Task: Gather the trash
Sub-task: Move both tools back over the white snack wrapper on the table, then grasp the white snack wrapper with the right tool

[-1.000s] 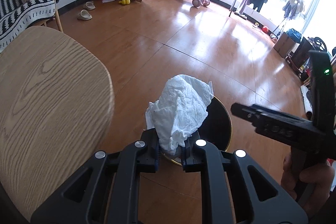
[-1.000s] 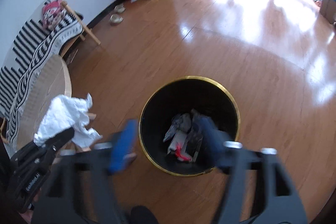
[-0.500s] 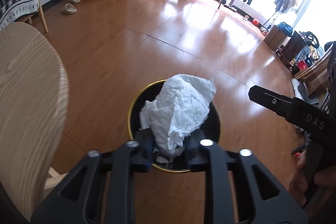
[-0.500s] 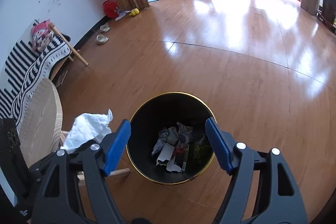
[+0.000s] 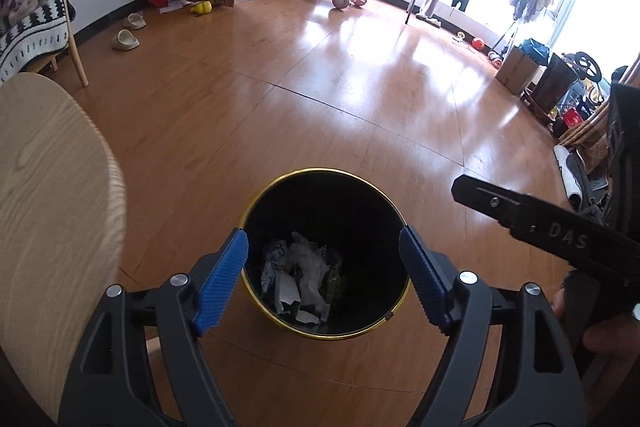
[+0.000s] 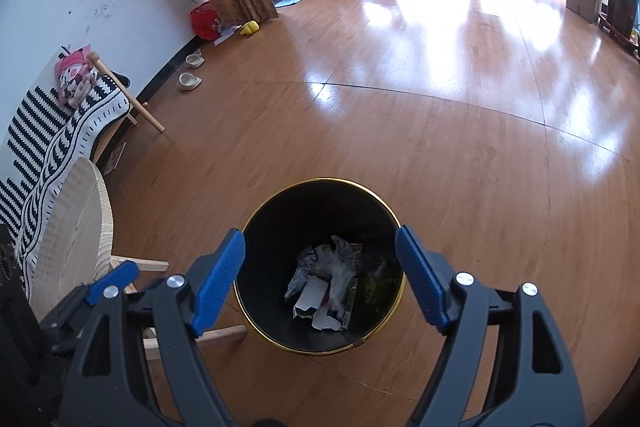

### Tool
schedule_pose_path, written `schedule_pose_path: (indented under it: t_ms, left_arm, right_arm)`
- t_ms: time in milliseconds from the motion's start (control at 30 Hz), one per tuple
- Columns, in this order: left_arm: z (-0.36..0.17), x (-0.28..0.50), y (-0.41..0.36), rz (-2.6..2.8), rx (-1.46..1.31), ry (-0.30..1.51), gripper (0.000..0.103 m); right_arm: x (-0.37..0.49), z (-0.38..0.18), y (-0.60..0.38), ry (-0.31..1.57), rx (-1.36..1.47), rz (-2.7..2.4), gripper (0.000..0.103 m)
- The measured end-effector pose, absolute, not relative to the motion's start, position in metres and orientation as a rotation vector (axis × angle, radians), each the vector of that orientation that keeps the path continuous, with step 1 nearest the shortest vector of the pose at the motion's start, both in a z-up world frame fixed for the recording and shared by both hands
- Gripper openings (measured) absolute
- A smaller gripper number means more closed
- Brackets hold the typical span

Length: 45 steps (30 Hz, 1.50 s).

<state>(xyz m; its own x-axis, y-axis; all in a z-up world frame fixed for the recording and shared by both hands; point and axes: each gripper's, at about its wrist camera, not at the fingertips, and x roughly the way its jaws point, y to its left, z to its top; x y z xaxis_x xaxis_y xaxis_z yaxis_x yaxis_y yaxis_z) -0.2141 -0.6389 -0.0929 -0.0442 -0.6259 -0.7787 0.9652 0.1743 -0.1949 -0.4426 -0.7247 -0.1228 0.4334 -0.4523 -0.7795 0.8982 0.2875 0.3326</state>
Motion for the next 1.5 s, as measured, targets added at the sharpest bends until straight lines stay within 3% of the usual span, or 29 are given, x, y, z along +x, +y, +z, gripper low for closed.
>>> schedule_pose_path:
  t_ms: [300,533,767,1033,1167,1500]
  left_arm:
    - [-0.032,-0.155,-0.568,-1.232,0.432,0.803,0.081]
    - [-0.001,-0.049,-0.454,-0.973,0.352,0.769,0.082]
    - [0.0,0.071,-0.289,-0.629,0.215,0.792,0.082]
    - [-0.035,0.168,-0.129,-0.349,0.09,0.863,0.082]
    - [-0.05,0.2,-0.098,-0.334,0.03,0.89,0.082]
    - [-0.075,0.225,-0.117,-0.411,0.083,0.901,0.082]
  right_arm:
    - [-0.385,-0.101,-0.69,0.608,0.772,-0.826,0.075]
    - [-0.258,-0.072,-0.618,0.655,0.643,-0.562,0.075]
    - [-0.102,-0.049,-0.496,0.736,0.501,-0.264,0.075]
    - [0.043,-0.055,-0.357,0.864,0.484,0.002,0.074]
    - [0.1,-0.062,-0.31,0.913,0.453,0.049,0.07]
    - [0.172,-0.093,-0.276,0.972,0.452,0.083,0.052]
